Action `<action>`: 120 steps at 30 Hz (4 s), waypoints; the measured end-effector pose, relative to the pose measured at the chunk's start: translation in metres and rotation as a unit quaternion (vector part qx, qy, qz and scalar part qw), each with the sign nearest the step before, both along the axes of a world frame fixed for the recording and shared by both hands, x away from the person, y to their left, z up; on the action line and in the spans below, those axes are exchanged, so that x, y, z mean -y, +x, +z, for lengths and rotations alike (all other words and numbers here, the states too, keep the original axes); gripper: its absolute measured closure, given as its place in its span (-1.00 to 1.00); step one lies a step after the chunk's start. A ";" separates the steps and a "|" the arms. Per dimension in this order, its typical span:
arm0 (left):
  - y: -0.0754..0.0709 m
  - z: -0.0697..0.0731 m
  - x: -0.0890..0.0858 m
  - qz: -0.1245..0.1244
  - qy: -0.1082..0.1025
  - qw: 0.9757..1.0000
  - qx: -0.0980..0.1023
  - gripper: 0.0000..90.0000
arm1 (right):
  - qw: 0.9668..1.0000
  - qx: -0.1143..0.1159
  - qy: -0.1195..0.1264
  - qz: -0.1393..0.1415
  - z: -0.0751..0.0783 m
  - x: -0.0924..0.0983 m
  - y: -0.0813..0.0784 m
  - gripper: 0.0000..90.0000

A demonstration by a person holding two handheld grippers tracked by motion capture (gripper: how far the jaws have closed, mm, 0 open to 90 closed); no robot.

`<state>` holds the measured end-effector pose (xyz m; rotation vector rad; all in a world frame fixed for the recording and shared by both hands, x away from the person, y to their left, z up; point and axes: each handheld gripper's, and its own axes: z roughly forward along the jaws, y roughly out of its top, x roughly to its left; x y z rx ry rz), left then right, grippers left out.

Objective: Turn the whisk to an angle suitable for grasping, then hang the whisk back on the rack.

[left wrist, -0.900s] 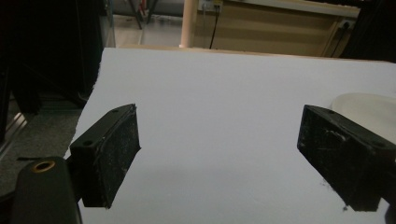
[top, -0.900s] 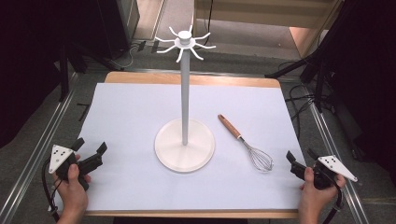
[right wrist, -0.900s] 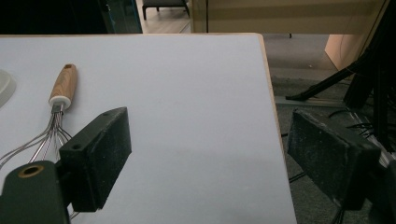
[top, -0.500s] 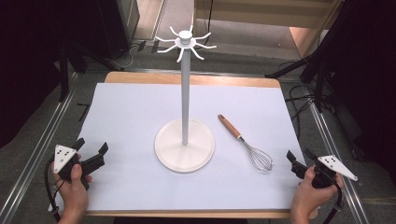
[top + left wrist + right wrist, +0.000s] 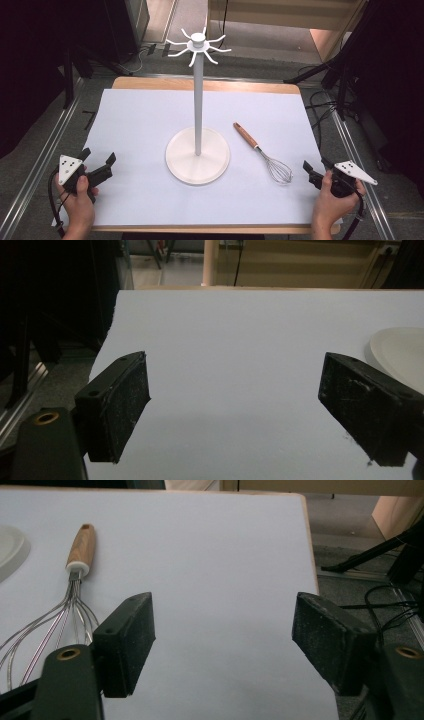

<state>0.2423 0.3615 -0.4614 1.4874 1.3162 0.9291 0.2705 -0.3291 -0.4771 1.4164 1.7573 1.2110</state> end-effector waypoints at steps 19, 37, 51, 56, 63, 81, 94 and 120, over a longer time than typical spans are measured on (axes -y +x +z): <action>0.001 0.000 0.002 0.000 0.007 1.000 -0.005 -0.69 | 0.994 -0.053 -0.071 0.058 0.025 -0.024 0.019 -0.30; 0.002 0.000 0.004 -0.003 0.018 1.000 -0.009 -0.69 | 0.977 -0.131 -0.133 0.107 0.059 -0.053 0.057 -0.26; 0.002 0.000 0.005 -0.004 0.019 1.000 -0.010 -0.69 | 0.958 -0.176 -0.175 0.146 0.071 -0.086 0.086 -0.19; 0.002 0.000 0.004 -0.005 0.019 1.000 -0.011 -0.69 | 0.952 -0.188 -0.187 0.156 0.074 -0.095 0.095 -0.12; 0.003 0.000 0.004 -0.008 0.022 1.000 -0.013 -0.69 | 0.944 -0.205 -0.190 0.177 0.076 -0.108 0.106 0.04; 0.003 0.000 0.005 -0.011 0.023 1.000 -0.012 -0.69 | 0.927 -0.238 -0.192 0.217 0.074 -0.139 0.126 0.26; 0.003 0.000 0.005 -0.012 0.023 1.000 -0.013 -0.69 | 0.908 -0.286 -0.208 0.226 0.072 -0.158 0.143 0.35; 0.003 0.000 0.005 -0.011 0.024 1.000 -0.015 -0.69 | 0.878 -0.362 -0.223 0.221 0.050 -0.178 0.166 0.43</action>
